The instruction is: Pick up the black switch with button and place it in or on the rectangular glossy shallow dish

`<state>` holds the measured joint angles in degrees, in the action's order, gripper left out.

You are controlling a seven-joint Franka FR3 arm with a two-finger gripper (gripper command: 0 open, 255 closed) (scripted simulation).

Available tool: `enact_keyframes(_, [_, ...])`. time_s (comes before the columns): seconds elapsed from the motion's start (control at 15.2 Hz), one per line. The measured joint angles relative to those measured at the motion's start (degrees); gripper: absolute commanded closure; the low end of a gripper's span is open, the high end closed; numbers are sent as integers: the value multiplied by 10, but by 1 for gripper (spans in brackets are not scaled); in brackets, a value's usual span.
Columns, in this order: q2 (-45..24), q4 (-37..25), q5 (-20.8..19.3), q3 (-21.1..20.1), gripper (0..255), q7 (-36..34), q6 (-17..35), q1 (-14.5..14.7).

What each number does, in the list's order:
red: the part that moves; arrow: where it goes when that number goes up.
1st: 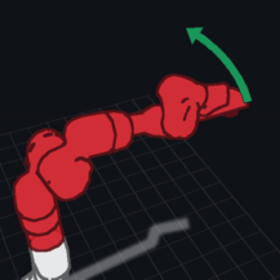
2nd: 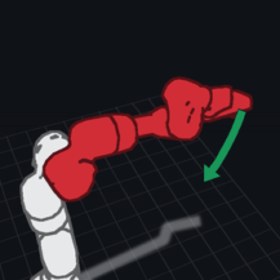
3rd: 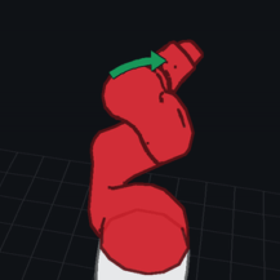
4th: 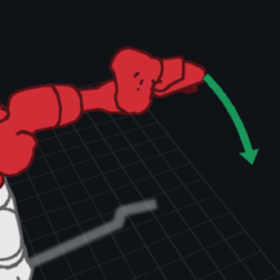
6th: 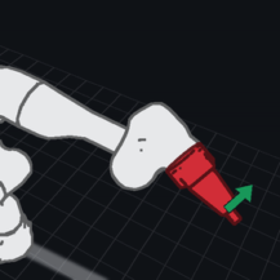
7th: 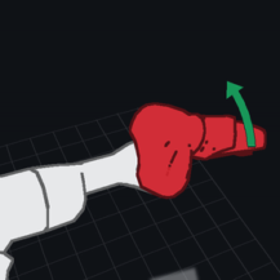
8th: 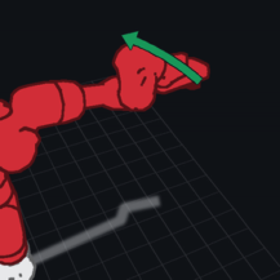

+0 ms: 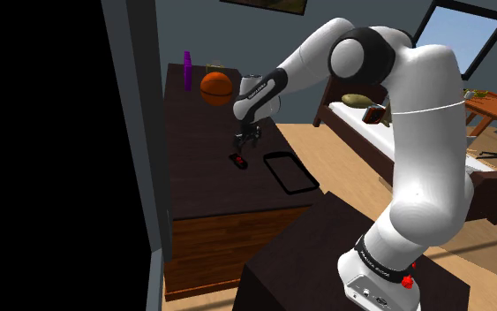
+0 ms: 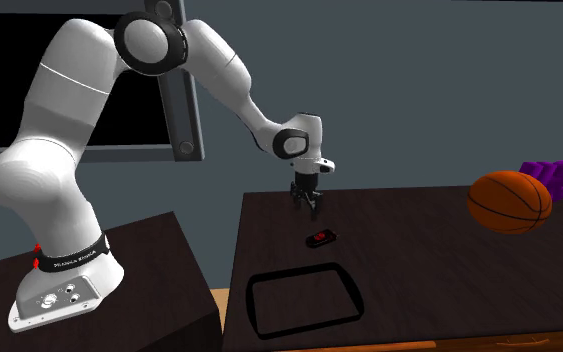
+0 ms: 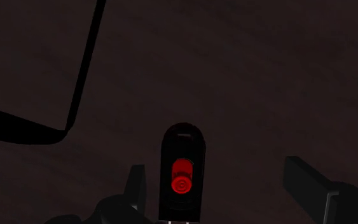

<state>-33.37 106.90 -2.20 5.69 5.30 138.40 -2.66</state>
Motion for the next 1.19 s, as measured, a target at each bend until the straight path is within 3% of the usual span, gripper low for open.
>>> enact_keyframes(0.46, [-148, -157, 4, -1, 0, 0, -11, -11])
enact_keyframes(1.19, [-199, -183, 5, -2, 0, 1, 14, -16])
